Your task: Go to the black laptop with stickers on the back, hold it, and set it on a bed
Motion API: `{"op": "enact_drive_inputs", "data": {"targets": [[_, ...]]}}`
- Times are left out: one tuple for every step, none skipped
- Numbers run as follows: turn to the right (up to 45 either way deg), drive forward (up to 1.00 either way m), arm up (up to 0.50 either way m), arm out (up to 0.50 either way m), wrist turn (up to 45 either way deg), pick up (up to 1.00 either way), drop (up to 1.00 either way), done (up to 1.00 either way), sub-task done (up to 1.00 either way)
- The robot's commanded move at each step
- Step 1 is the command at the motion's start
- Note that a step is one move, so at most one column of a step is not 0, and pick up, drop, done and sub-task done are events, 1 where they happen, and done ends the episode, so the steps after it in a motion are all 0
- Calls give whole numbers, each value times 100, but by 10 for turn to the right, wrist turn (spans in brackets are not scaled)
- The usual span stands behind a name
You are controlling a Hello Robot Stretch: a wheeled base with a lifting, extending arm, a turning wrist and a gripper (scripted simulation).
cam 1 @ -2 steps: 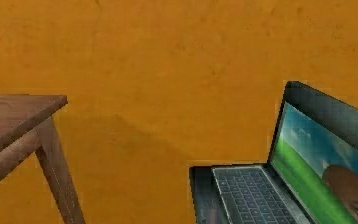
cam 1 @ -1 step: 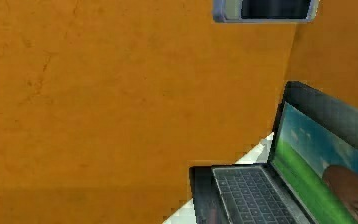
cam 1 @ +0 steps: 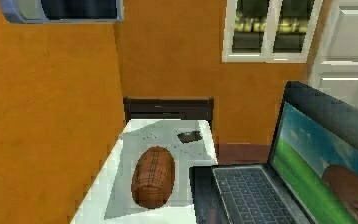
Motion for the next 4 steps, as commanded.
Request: {"op": "enact_drive_inputs", "data": {"targets": [[450,0,0,0,0,0,0,0,0],[390,0,0,0,0,0,0,0,0],[-450,0,0,0,0,0,0,0,0],[-450,0,0,0,0,0,0,0,0]]}}
